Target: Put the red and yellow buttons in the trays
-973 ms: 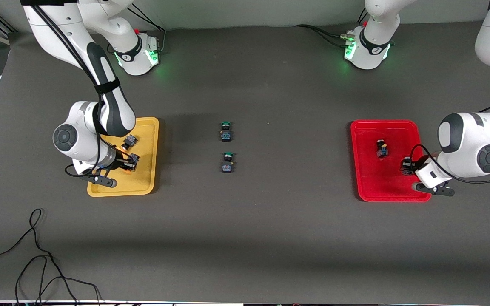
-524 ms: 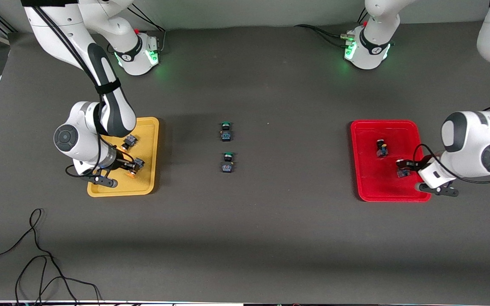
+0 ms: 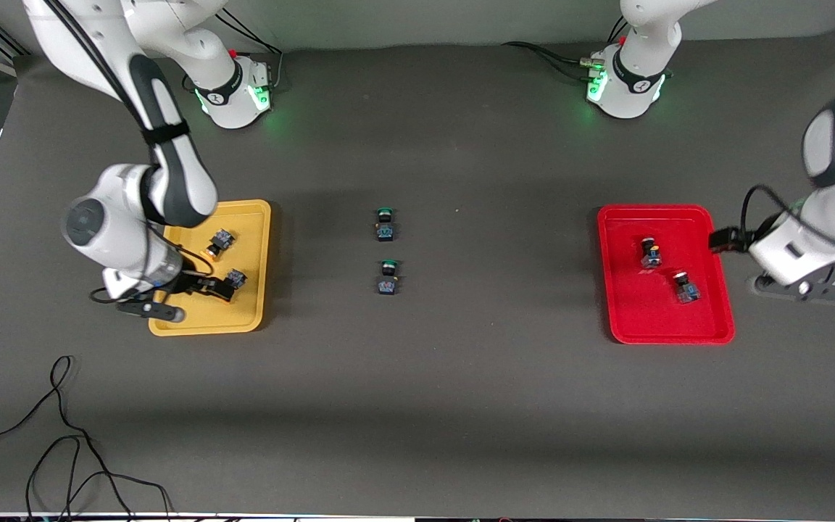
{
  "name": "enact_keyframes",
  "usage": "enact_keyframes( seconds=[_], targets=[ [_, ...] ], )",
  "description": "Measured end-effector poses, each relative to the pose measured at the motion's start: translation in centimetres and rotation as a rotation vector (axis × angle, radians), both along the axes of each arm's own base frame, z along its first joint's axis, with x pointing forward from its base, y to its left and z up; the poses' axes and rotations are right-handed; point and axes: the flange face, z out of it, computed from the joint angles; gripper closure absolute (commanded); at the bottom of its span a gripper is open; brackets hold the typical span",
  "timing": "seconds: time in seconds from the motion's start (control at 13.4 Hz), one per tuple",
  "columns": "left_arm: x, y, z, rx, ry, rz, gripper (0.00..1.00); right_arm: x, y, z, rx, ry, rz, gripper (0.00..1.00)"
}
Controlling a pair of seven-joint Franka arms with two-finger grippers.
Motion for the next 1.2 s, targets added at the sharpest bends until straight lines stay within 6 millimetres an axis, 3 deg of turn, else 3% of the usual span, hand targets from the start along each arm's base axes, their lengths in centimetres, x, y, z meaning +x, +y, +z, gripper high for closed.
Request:
enact_keyframes(
  seconds=[0.22, 0.45, 0.6, 0.9, 1.2],
  targets=[
    [-0.9, -1.3, 5.9, -0.003, -0.067, 0.031, 0.0, 0.0, -3.1, 9.6, 0.095, 0.015, 0.038, 0.0],
    [-1.7, -3.1, 8.1, 0.003, -0.11, 0.04, 0.0, -1.2, -5.6, 19.1, 0.053, 0.045, 0.122, 0.0],
    [-1.8, -3.1, 8.5, -0.005, -0.118, 0.047, 0.0, -2.5, -6.4, 23.1, 0.02, 0.056, 0.158, 0.0],
    [-1.7, -3.2, 8.7, 0.0, -0.12, 0.051, 0.0, -4.6, -7.6, 26.7, -0.005, 0.059, 0.185, 0.0],
    [-2.2, -2.9, 9.5, 0.003, -0.131, 0.06, 0.0, -4.8, -5.8, 27.3, -0.051, 0.061, 0.21, 0.0]
  ],
)
